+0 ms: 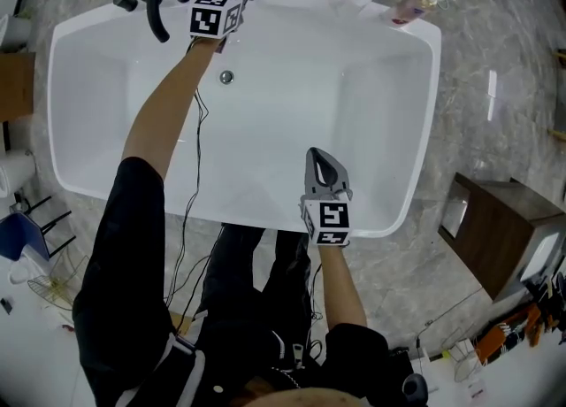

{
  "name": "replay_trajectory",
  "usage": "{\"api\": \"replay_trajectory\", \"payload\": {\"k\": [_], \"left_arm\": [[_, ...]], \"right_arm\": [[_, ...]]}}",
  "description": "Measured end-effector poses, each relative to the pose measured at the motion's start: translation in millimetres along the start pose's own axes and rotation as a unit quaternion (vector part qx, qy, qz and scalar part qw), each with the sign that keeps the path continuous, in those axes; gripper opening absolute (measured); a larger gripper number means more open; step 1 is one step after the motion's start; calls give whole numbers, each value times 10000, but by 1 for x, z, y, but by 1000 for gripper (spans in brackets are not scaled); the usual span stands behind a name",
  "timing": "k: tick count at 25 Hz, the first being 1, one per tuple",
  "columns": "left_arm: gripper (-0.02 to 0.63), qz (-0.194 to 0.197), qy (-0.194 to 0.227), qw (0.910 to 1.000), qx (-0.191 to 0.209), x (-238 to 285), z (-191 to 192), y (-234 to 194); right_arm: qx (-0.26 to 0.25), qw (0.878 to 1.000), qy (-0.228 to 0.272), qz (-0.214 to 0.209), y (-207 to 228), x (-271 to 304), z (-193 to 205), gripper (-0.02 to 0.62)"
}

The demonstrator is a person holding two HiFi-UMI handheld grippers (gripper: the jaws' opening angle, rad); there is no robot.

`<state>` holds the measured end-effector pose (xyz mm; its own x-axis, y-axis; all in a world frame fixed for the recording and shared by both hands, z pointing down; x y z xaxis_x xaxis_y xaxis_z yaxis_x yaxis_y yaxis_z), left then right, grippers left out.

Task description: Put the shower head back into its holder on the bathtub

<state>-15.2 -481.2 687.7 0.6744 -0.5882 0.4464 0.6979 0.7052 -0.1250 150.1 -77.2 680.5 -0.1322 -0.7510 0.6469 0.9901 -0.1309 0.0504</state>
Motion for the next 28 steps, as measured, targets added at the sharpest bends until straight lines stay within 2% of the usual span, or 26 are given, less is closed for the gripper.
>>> {"api": "replay_trajectory", "payload": {"k": [16, 24, 28], "left_arm": [[141, 74, -357, 9993, 44, 37, 28, -14], [141, 56, -388, 9992, 78, 53, 32, -17], [141, 5, -454, 9990, -46, 57, 39, -24]], "right_arm": [[442, 9984, -347, 29, 3, 9, 36, 9], [456, 9979, -445, 98, 8, 9, 48, 9], [549, 9970, -523, 119, 6, 8, 56, 9]]}}
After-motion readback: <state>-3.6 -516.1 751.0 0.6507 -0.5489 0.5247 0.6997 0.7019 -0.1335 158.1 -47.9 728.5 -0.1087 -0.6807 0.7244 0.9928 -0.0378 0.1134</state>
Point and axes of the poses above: the fingertips, and each gripper's own axes: x forward along the fingers, y to its right, z out of its underside, the point moved 3 cm from there along -x, backward along the fingers, and after that the axes turned 13 degrees about z, right-handed, at the moved point
